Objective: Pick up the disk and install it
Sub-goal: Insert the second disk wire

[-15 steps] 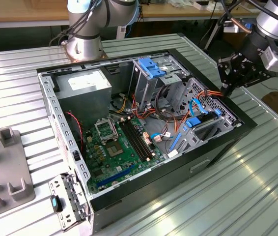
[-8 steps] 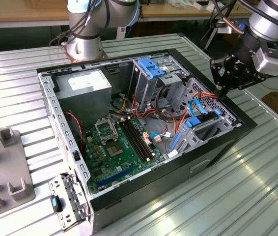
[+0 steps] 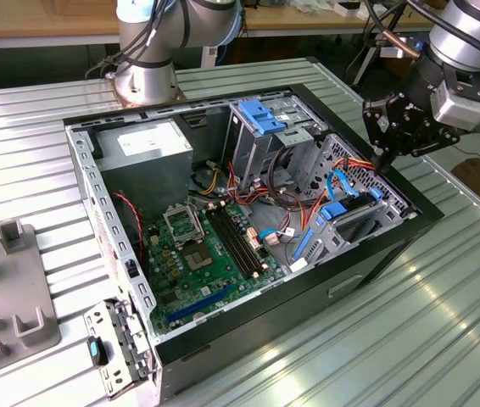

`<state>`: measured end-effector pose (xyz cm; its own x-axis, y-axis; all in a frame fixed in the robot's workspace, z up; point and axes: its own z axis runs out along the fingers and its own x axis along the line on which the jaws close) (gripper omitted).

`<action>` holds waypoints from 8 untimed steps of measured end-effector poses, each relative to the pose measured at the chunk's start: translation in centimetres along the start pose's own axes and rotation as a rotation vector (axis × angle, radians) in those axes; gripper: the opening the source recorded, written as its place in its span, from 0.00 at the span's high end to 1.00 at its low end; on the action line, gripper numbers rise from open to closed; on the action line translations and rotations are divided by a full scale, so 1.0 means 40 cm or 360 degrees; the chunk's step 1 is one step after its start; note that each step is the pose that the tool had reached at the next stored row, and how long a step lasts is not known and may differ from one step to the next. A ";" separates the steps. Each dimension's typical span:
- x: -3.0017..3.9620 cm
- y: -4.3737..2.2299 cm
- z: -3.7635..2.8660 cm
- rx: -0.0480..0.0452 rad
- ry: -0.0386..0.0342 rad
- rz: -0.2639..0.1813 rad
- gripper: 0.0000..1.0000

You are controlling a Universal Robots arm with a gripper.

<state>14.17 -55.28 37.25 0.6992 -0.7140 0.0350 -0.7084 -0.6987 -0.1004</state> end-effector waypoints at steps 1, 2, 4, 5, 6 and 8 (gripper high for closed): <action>-0.001 0.001 0.000 0.0000 0.0001 0.0006 0.84; -0.001 0.001 0.000 0.0000 0.0001 0.0006 0.84; -0.007 0.007 -0.001 0.0000 0.0001 0.0012 0.84; -0.008 0.008 -0.001 -0.0001 0.0002 0.0018 0.84; -0.010 0.010 -0.001 -0.0002 0.0006 0.0063 0.84; -0.010 0.011 0.000 -0.0005 0.0014 0.0139 0.84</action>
<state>13.58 -55.28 37.21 0.6337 -0.7728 0.0350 -0.7671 -0.6336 -0.1004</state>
